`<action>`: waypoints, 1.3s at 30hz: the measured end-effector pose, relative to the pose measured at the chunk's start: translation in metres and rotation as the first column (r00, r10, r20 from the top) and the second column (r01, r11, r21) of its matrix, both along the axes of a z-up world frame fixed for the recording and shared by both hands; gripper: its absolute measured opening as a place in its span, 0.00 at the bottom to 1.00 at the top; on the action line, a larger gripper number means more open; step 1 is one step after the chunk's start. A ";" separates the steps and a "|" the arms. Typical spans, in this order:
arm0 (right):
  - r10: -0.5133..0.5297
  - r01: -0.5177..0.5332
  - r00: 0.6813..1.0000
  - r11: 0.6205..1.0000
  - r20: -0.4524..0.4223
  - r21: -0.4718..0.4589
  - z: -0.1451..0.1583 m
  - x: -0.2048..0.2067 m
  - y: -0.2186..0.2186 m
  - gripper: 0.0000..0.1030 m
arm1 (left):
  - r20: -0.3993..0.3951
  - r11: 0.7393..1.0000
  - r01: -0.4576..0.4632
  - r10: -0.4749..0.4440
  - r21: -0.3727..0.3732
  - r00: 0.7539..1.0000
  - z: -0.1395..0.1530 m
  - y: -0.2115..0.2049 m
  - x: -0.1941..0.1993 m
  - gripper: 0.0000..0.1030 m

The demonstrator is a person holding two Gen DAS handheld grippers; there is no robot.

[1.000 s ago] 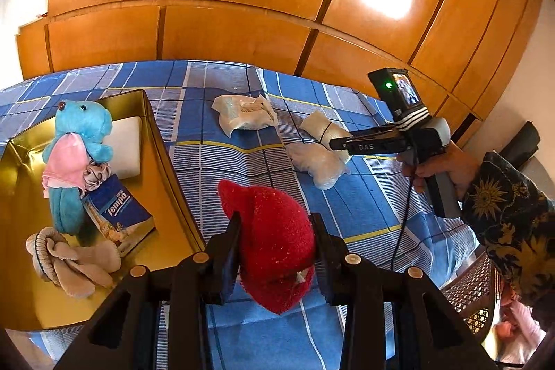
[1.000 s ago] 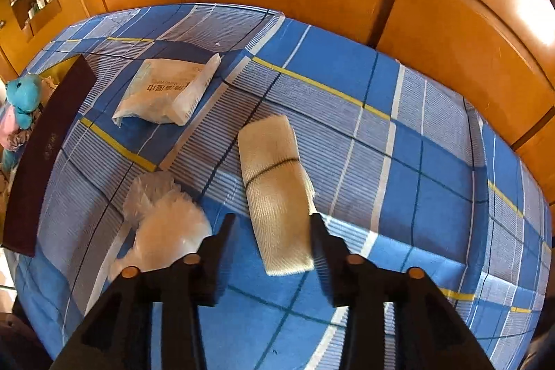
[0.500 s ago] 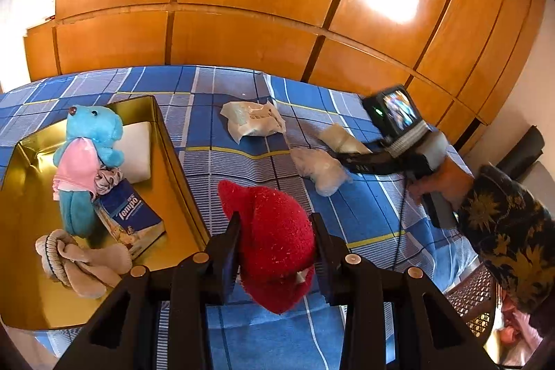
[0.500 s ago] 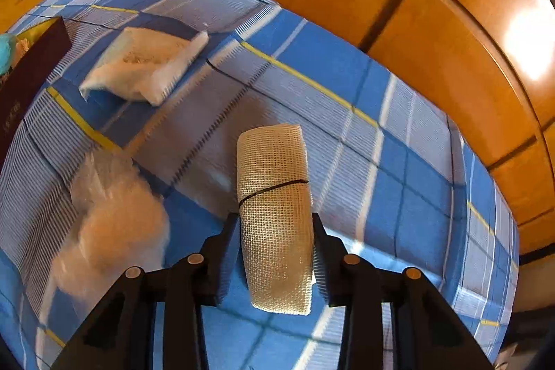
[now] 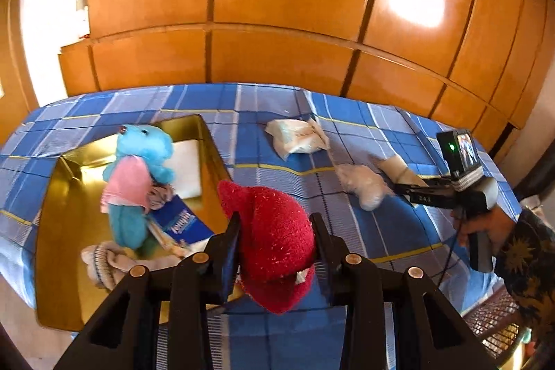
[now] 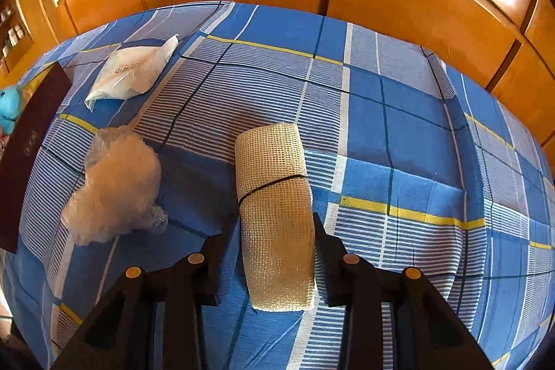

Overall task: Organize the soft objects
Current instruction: 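Carry the red plush over the gold tray with the left tool while the right tool opens over the bandage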

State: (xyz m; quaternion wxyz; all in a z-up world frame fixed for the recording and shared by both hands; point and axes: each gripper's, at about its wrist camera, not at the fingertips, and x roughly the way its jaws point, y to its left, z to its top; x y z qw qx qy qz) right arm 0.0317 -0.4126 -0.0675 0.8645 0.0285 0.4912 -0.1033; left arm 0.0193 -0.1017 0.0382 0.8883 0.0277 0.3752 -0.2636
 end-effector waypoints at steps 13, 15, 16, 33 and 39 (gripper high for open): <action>0.008 -0.008 1.000 1.000 0.017 -0.020 0.000 0.004 -0.003 0.36 | 0.026 0.992 -0.123 0.123 -0.004 0.992 0.011 0.040 0.016 0.36; 0.009 -0.009 1.000 1.000 0.017 -0.021 0.000 0.004 -0.003 0.36 | 0.018 0.988 -0.151 0.151 -0.021 0.988 0.015 0.055 0.022 0.36; 0.010 -0.009 1.000 1.000 0.017 -0.022 0.000 0.004 -0.002 0.36 | 0.010 0.985 -0.170 0.170 -0.032 0.985 0.017 0.066 0.027 0.36; 0.012 -0.011 1.000 0.999 0.014 -0.033 0.000 0.005 -0.002 0.36 | -0.148 0.944 -0.326 0.329 0.042 0.933 -0.028 0.168 0.140 0.37; 0.013 -0.012 1.000 0.999 0.014 -0.033 0.000 0.005 -0.002 0.36 | -0.201 0.939 -0.329 0.342 0.095 0.918 -0.055 0.166 0.172 0.39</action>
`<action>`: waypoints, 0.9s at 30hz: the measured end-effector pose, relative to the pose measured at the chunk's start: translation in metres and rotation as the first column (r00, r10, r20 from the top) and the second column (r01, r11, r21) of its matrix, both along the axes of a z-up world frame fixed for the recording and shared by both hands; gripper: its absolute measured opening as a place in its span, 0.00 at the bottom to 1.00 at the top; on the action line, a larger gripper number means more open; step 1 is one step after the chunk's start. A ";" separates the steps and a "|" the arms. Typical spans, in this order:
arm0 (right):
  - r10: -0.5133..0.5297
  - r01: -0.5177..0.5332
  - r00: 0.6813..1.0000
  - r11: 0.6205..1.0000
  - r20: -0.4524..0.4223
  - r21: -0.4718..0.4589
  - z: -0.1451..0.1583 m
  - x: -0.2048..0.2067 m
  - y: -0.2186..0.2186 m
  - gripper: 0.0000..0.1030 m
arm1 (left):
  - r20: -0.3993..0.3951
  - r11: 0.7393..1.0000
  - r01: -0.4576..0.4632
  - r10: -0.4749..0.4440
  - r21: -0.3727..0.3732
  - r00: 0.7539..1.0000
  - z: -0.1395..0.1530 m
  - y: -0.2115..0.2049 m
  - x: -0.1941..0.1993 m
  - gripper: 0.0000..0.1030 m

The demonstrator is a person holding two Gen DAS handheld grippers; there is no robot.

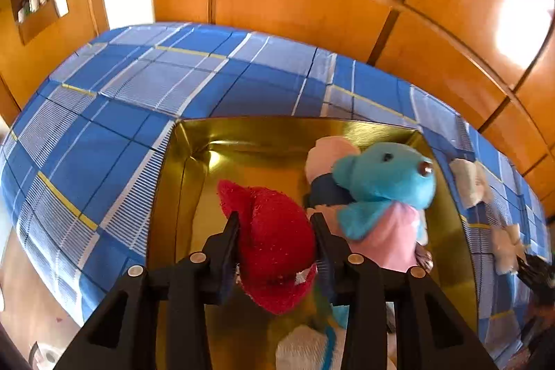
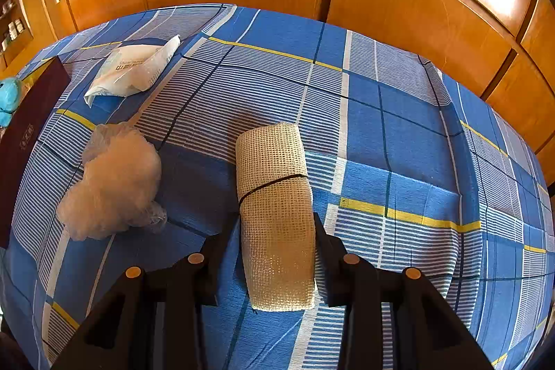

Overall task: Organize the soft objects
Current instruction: 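Carry the red plush over the gold tray with the left tool while the right tool opens over the bandage, then lower the red plush into the gold tray and open the left tool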

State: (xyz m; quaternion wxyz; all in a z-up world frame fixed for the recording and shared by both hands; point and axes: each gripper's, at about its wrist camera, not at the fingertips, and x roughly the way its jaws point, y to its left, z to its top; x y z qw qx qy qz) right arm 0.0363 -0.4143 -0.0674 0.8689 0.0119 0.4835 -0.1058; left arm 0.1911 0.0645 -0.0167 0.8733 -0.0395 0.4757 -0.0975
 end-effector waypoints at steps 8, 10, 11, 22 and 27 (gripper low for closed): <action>-0.001 0.001 1.000 1.000 -0.001 0.002 0.000 0.001 -0.001 0.36 | -0.013 0.999 -0.023 0.023 0.029 1.000 -0.008 -0.007 0.023 0.53; -0.002 0.002 1.000 1.000 -0.001 0.003 0.000 0.000 0.000 0.36 | -0.002 0.999 -0.030 0.030 0.034 1.000 -0.005 -0.006 0.025 0.61; -0.002 0.002 1.000 1.000 -0.001 0.003 0.000 0.000 0.000 0.36 | 0.010 0.999 -0.031 0.031 0.031 0.999 -0.002 -0.006 0.024 0.65; -0.002 0.002 1.000 1.000 -0.002 -0.013 0.000 0.001 0.000 0.36 | 0.143 0.996 -0.093 0.091 0.012 0.986 0.041 0.000 -0.017 0.65; -0.001 0.001 1.000 1.000 -0.003 -0.029 0.000 0.001 0.002 0.36 | 0.195 0.994 -0.103 0.092 0.047 0.977 0.048 -0.011 -0.065 0.65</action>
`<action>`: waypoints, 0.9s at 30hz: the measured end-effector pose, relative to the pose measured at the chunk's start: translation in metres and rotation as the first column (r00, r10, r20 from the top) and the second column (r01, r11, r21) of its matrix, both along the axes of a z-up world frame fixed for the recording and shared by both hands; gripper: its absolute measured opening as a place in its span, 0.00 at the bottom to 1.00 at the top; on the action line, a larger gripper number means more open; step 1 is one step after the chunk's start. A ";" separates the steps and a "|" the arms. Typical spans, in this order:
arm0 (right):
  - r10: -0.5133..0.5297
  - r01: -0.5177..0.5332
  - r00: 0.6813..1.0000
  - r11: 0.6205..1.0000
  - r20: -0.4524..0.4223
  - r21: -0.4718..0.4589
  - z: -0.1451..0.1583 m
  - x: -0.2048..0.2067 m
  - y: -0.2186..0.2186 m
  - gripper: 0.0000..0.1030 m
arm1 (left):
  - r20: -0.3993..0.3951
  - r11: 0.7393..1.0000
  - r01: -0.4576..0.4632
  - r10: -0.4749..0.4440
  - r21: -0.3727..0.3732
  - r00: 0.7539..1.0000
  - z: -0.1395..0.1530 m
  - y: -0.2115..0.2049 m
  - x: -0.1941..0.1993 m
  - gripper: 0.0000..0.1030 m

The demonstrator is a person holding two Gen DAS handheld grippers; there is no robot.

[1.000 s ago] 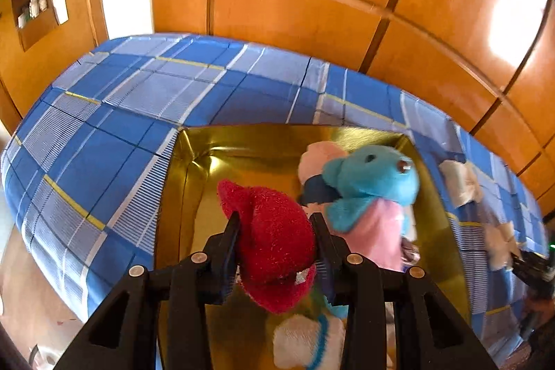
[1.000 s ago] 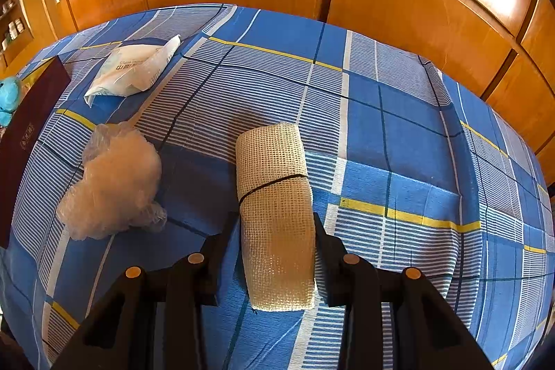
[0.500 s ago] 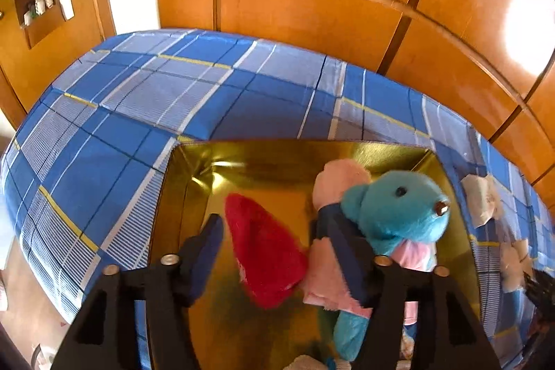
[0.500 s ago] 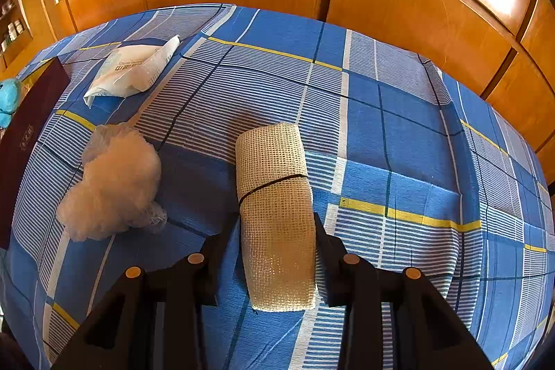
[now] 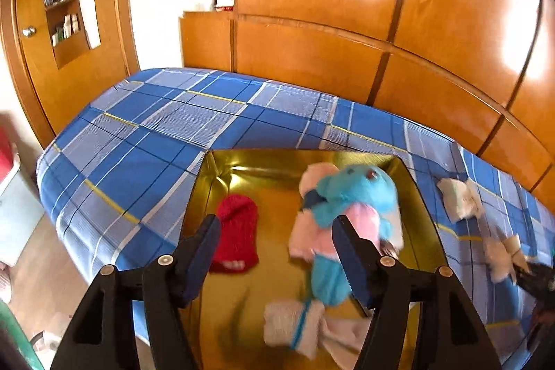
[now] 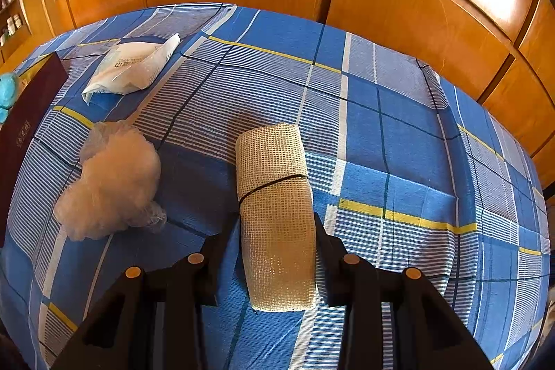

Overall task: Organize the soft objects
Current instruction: 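Lower the red plush into the gold tray and open the left tool, then close the right tool on the beige bandage and lift it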

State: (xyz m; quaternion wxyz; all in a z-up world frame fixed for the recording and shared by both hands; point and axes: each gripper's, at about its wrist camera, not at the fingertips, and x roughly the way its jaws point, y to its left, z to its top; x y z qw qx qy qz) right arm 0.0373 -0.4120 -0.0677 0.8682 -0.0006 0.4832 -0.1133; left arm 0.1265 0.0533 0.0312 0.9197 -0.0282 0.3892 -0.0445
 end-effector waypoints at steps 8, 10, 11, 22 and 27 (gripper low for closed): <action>0.002 -0.002 1.000 1.000 -0.002 -0.013 0.000 0.002 0.000 0.36 | 0.061 0.999 0.007 -0.009 0.038 0.998 0.004 -0.024 -0.052 0.66; 0.003 -0.003 1.000 1.000 -0.001 -0.016 0.000 0.001 0.001 0.36 | 0.060 0.999 0.011 -0.013 0.044 0.998 0.003 -0.030 -0.056 0.66; 0.004 -0.004 1.000 1.000 -0.001 -0.017 0.000 0.000 0.002 0.36 | 0.058 0.999 0.016 -0.018 0.045 0.998 0.002 -0.032 -0.058 0.66; 0.005 -0.005 1.000 1.000 -0.001 -0.026 0.001 0.000 0.003 0.36 | 0.034 0.999 0.011 -0.013 0.049 0.999 -0.004 -0.041 -0.066 0.66; 0.006 -0.006 1.000 0.999 -0.001 -0.031 0.000 0.000 0.003 0.36 | 0.037 0.999 0.000 -0.001 0.043 0.999 -0.003 -0.038 -0.068 0.66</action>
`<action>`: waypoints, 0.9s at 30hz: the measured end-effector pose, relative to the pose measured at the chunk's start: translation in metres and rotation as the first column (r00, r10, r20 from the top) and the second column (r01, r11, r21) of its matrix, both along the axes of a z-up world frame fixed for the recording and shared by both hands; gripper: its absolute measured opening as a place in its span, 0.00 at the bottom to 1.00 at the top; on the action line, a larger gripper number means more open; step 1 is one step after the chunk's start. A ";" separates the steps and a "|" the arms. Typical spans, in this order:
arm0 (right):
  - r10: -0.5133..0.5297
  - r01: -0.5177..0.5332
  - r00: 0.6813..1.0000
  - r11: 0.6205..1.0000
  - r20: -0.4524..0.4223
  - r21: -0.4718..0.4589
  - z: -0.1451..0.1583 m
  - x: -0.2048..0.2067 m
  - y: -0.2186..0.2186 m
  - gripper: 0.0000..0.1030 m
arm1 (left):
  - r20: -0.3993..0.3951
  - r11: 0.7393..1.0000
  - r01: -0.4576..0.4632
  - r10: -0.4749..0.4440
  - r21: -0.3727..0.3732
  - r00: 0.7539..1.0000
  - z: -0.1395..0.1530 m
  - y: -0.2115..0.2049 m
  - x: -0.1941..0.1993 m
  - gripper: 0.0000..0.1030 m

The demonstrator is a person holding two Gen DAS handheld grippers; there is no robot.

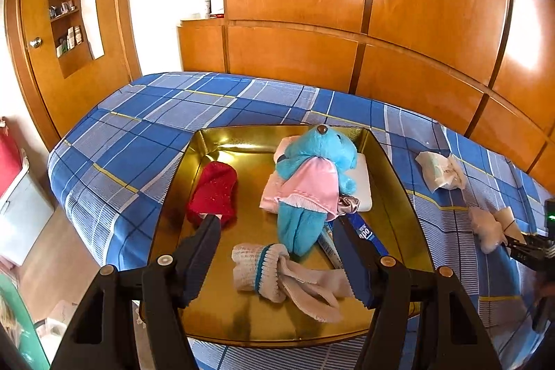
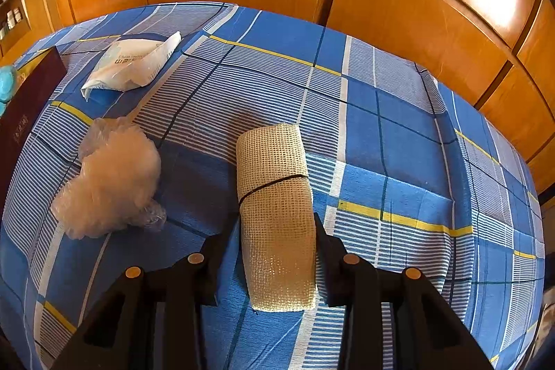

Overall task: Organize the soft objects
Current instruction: 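Close the right tool on the beige bandage and lift it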

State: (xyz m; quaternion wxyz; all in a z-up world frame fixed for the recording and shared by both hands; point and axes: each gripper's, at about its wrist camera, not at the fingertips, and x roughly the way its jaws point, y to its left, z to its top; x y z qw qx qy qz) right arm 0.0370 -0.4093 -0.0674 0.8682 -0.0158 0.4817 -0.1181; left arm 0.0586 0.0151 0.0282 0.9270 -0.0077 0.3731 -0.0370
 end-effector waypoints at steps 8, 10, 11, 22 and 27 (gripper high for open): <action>0.001 -0.001 1.000 1.000 0.000 -0.008 -0.001 0.001 0.000 0.36 | -0.003 1.000 -0.021 0.021 -0.014 1.000 0.001 0.010 -0.004 0.66; -0.002 0.002 1.000 1.000 -0.002 -0.008 -0.001 0.001 0.000 0.36 | -0.002 1.000 -0.024 0.024 -0.016 1.000 0.002 0.013 -0.004 0.66; -0.004 0.004 1.000 1.000 -0.003 -0.008 0.000 0.001 0.000 0.36 | -0.002 0.999 -0.027 0.027 -0.018 1.000 0.002 0.015 -0.005 0.66; -0.083 0.083 0.997 0.991 -0.009 0.101 0.014 0.003 -0.004 0.35 | -0.002 0.998 -0.055 0.054 -0.031 0.999 0.000 0.032 -0.011 0.66; -0.077 0.072 0.996 0.990 0.043 0.123 0.033 0.004 0.005 0.35 | -0.008 0.997 -0.068 0.068 -0.040 0.998 -0.003 0.040 -0.013 0.66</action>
